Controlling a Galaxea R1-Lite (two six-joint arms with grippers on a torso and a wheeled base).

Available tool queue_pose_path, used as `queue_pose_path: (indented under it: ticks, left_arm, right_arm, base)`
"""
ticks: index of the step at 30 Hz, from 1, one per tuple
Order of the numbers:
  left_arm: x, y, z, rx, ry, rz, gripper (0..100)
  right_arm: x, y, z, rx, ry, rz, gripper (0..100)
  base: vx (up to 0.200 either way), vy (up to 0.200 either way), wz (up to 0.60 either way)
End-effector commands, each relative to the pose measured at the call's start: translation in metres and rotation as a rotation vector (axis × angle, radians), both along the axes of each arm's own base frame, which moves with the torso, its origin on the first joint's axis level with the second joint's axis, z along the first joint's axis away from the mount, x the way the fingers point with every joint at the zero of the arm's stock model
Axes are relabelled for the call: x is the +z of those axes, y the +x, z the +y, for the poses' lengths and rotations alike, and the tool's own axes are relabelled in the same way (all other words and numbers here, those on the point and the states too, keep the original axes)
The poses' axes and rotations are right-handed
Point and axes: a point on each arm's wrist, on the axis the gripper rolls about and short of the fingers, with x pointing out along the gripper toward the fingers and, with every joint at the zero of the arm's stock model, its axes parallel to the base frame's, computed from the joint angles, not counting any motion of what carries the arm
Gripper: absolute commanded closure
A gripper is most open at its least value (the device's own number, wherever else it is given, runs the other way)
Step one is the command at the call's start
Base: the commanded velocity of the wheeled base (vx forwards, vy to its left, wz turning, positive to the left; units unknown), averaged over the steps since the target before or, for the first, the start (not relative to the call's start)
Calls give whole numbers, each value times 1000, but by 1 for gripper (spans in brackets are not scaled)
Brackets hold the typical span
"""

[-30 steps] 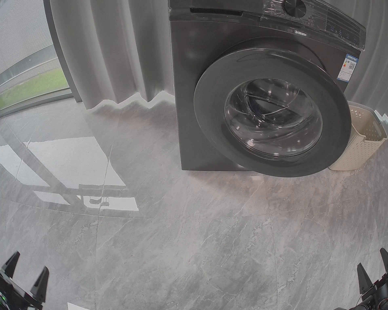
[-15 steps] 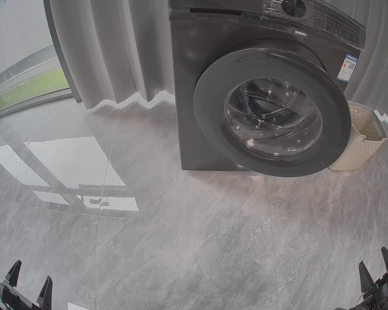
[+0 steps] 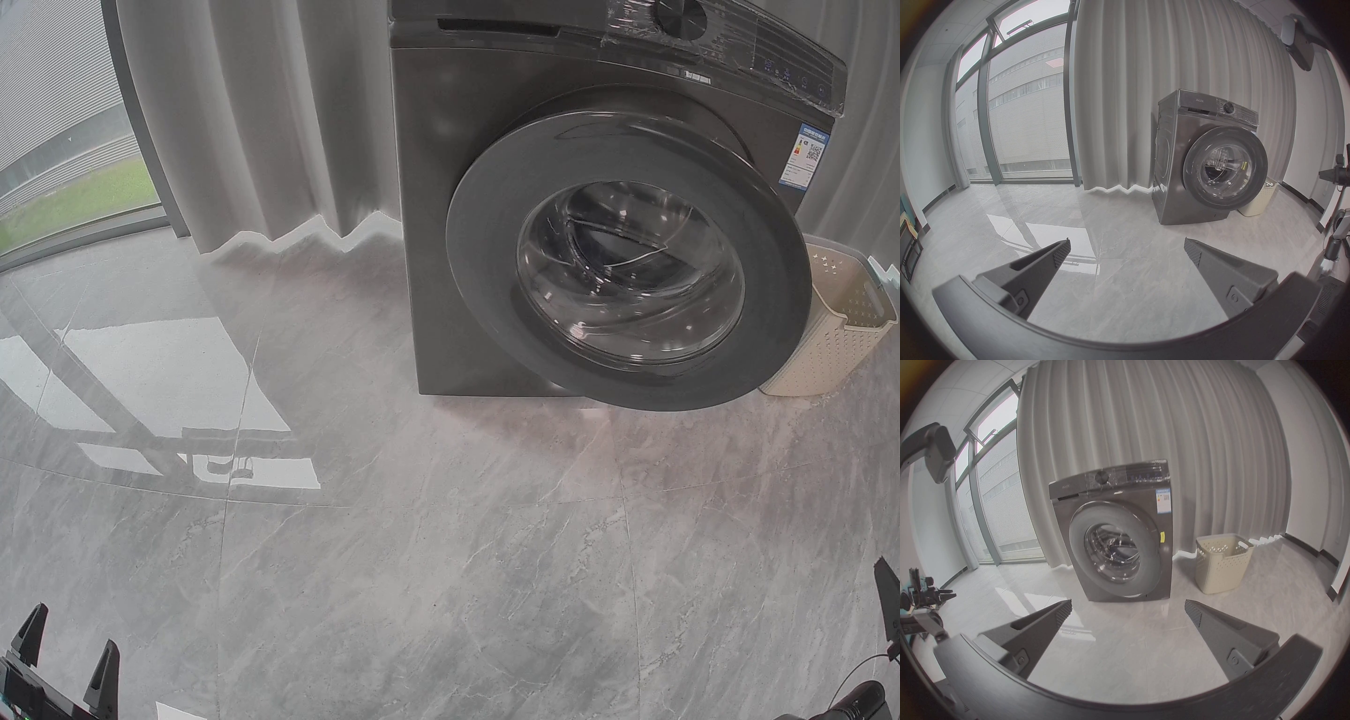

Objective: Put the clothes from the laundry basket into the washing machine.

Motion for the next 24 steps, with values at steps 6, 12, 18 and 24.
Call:
queue_pose_path:
  ticks: [6,12,18,24]
  left_arm:
    - [-5,1,0,5,1,6,0]
    - [-5,0,0,-2,1,4,0]
    - [-5,0,0,-4,1,4,0]
    - [-5,0,0,-2,-1,4,0]
  right_arm:
    - [57,120,14,193,17,237,0]
    - [62,166,35,280,49,272,0]
    - [72,192,71,338,103,302,0]
    - [78,206,97,382,137,288,0]
  base:
    - [0,-200,0]
    - [0,-200,0]
    - [0,-167,0]
    - [0,0,0]
